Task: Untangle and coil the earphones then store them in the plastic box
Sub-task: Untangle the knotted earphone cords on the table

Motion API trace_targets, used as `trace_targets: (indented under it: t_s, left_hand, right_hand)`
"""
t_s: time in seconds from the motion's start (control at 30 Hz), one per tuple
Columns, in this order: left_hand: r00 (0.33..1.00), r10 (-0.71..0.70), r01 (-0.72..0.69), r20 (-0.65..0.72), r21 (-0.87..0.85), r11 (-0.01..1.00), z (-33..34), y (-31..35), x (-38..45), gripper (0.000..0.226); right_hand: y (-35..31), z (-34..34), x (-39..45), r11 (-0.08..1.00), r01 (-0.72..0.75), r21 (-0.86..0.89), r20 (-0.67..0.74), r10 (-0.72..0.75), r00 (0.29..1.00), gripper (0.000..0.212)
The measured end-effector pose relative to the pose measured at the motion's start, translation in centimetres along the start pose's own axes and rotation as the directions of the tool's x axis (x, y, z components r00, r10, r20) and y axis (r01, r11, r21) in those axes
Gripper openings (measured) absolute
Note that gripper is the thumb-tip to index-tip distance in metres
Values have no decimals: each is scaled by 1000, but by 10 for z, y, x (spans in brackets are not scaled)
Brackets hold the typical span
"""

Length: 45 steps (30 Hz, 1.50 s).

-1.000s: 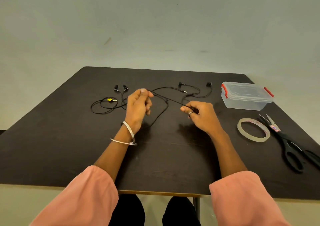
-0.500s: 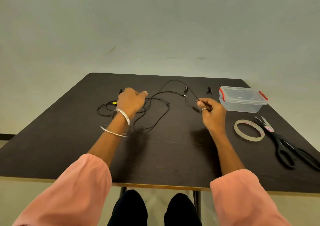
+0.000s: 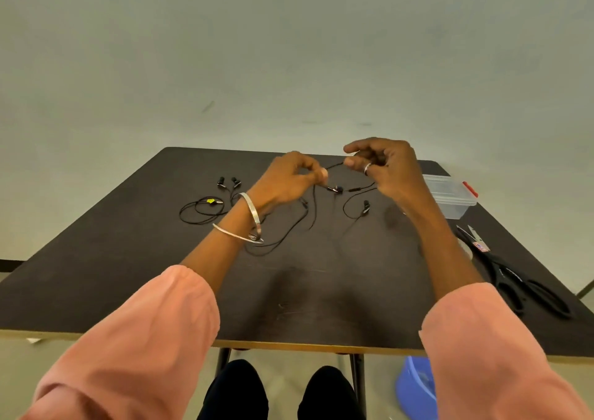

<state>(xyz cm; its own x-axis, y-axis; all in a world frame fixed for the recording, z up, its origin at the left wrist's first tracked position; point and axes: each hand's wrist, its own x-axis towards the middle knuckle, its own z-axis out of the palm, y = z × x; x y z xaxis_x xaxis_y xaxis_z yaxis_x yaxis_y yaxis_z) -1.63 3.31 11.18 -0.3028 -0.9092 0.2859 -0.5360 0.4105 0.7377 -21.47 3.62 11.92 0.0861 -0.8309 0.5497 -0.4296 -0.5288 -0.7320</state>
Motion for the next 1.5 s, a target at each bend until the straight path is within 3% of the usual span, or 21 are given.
trace_targets:
  t_s: [0.13, 0.23, 0.4, 0.47, 0.53, 0.63, 0.87, 0.97, 1.07, 1.13, 1.2, 1.3, 1.4, 1.5]
  left_hand:
    - [978, -73, 37, -195, -181, 983, -30, -5, -3, 21]
    - [928, -77, -6, -364, -223, 975, -51, -4, 0, 23]
    - [844, -40, -68, -535, -179, 982, -59, 13, 7, 25]
    - [813, -53, -73, -580, -192, 979, -63, 17, 9, 25]
    - [812, -79, -62, -579, -219, 974, -70, 20, 10, 23]
    - [852, -57, -56, -521, -199, 978, -72, 24, 9, 23]
    - [908, -60, -21, -416, -186, 982, -61, 27, 7, 19]
    - [925, -36, -17, -378, -137, 990, -54, 25, 6, 20]
    - [946, -19, -12, -323, -91, 996, -47, 25, 4, 21]
    - [957, -14, -11, -288, -84, 996, -41, 25, 4, 21]
    - [964, -4, -17, -265, -75, 997, -36, 26, 2, 20]
    - [976, 2, -15, -217, -57, 998, -33, 23, -3, 20]
    - [991, 2, 0, -135, 11, 1000, -39, 13, -11, 21]
    - [997, -30, 34, -69, 50, 998, -49, -7, -19, 18]
  right_hand:
    - [11, -25, 3, 993, -103, -61, 62, 107, 992, 22]
    - [17, -33, 2, 986, -159, -40, 131, 163, 978, 21]
    - [8, -36, 8, 962, -197, -190, 433, 261, 863, 15]
    - [1, -40, 13, 978, -134, -158, 282, 175, 943, 16]
    - [0, -45, 19, 983, -55, -175, 84, 70, 994, 18]
    - [8, -45, 23, 938, -50, -342, 107, 92, 990, 18]
    - [18, -36, 33, 854, -120, -507, 81, 186, 979, 17]
    - [15, -34, 34, 828, -179, -532, 193, 325, 926, 39]
    - [-2, -24, 28, 925, -133, -356, 392, 276, 878, 70]
    - [-16, -9, 22, 982, -120, -143, 390, 168, 905, 67]
    - [-27, 5, 18, 995, -86, -48, 335, 97, 937, 51]
    - [-30, 16, 13, 998, -35, -55, 287, 49, 957, 21]
    - [-20, 6, 12, 985, -113, 134, 108, 98, 989, 13]
    - [-7, -15, 10, 938, -151, 311, -109, 193, 975, 15]
